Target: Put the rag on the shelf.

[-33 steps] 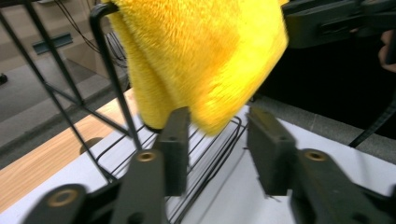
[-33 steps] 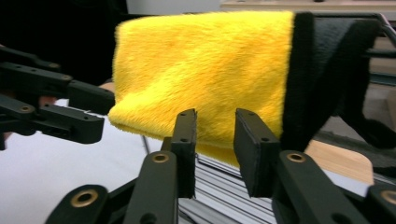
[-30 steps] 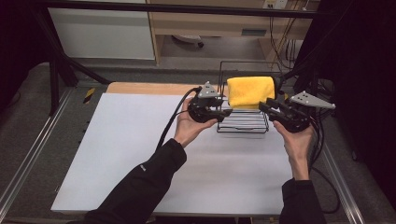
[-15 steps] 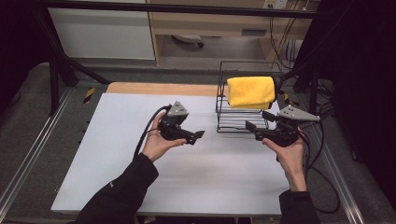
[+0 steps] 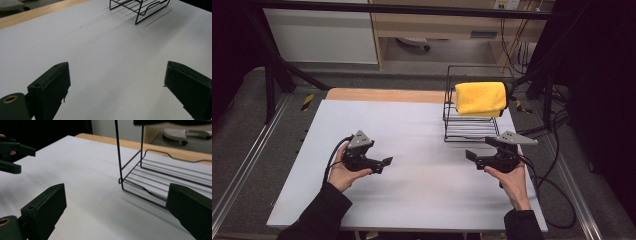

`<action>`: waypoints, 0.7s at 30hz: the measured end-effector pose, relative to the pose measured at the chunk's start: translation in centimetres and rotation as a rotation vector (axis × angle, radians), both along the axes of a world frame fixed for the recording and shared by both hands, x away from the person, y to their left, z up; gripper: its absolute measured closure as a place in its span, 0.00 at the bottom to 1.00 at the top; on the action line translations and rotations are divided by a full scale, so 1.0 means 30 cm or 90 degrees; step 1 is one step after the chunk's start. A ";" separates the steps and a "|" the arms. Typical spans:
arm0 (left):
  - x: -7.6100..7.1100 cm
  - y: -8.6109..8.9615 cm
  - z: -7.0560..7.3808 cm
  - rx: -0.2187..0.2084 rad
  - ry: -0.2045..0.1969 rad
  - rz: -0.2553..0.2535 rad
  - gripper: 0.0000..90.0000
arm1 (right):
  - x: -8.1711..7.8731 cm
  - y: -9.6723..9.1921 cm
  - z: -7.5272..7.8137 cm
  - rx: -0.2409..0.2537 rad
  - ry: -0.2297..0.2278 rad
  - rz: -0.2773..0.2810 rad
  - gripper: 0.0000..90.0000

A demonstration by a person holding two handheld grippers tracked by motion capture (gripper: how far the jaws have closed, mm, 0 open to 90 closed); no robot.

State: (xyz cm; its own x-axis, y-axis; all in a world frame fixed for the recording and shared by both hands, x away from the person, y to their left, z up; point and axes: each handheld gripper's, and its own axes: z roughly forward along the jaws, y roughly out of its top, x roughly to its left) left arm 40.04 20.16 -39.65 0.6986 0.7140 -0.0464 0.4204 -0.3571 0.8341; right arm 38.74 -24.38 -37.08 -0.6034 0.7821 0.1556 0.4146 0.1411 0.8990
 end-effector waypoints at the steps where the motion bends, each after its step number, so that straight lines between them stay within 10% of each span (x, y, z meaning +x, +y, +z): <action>1: -0.008 0.020 -0.008 -0.003 0.000 0.007 0.08 | -0.003 -0.001 -0.013 -0.001 0.003 0.001 0.03; 21: -0.098 0.246 -0.132 0.006 0.001 0.061 0.08 | -0.085 -0.075 -0.221 -0.038 0.059 0.008 0.01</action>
